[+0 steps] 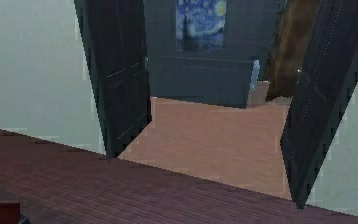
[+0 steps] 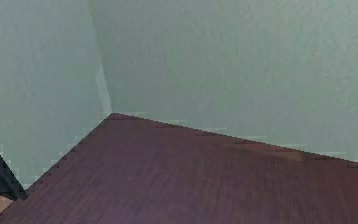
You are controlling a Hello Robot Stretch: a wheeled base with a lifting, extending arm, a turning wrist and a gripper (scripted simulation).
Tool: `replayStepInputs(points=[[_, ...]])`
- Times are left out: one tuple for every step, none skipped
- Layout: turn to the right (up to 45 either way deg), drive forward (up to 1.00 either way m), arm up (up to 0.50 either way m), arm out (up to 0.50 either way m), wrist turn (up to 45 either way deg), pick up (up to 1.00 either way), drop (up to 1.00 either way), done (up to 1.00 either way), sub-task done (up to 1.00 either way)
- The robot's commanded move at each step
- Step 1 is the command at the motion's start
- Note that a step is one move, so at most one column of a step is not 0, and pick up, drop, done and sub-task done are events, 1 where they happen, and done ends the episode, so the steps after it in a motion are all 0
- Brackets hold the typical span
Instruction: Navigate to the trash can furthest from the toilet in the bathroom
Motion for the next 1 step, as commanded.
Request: replayStepInputs(points=[[0.0,1.00,0.00,0.00,0.0,0.00,0.00,0.00,0.00]])
